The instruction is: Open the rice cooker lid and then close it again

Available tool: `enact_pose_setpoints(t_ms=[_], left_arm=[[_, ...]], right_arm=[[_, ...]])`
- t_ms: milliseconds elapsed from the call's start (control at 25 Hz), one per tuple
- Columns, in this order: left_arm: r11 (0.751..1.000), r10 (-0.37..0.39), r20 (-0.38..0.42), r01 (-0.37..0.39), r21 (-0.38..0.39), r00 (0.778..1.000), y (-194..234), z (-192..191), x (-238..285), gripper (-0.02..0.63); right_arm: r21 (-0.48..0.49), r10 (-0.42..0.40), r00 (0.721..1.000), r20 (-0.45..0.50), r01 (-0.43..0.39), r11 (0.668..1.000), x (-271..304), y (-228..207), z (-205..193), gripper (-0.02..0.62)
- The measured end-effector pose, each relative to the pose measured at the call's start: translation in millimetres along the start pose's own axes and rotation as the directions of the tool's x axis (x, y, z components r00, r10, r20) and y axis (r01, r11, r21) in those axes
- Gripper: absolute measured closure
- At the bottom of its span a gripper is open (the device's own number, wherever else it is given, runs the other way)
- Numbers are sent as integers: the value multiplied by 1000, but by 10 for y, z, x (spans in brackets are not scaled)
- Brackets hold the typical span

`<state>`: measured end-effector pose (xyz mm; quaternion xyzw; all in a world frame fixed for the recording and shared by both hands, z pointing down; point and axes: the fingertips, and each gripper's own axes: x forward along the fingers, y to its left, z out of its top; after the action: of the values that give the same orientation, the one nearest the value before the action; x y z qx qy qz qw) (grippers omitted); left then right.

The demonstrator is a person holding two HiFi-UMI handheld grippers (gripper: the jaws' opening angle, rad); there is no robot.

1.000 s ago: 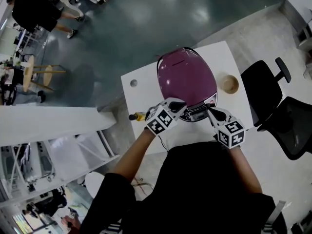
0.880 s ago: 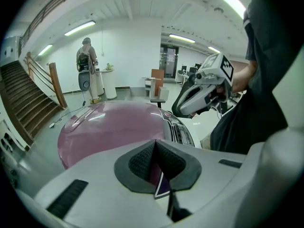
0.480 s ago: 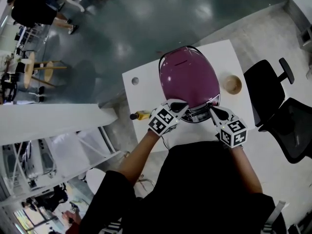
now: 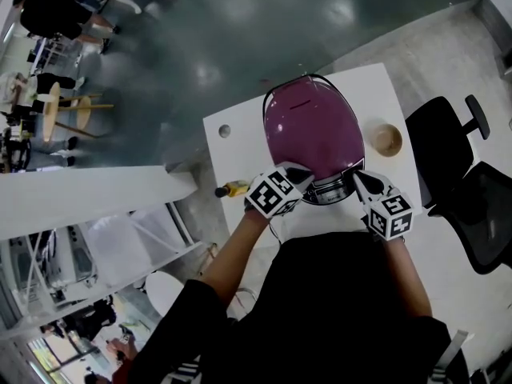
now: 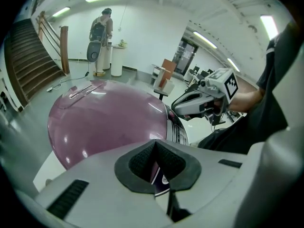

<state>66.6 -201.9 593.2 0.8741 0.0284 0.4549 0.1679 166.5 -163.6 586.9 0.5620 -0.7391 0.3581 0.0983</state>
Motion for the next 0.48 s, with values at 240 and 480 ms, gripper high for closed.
enact_pose_setpoints(t_ms=[240,480], left_arm=[[995,74,-92,-67,80,993,-11,5,14,606],[996,65,-80,-60,63,995,-6,5,19,606]], right_arm=[[12,-5,1000,-14,5,1000,56,-89,-13,595],[24,2,1000,-7,-2,1000,67,-142,-16,595]])
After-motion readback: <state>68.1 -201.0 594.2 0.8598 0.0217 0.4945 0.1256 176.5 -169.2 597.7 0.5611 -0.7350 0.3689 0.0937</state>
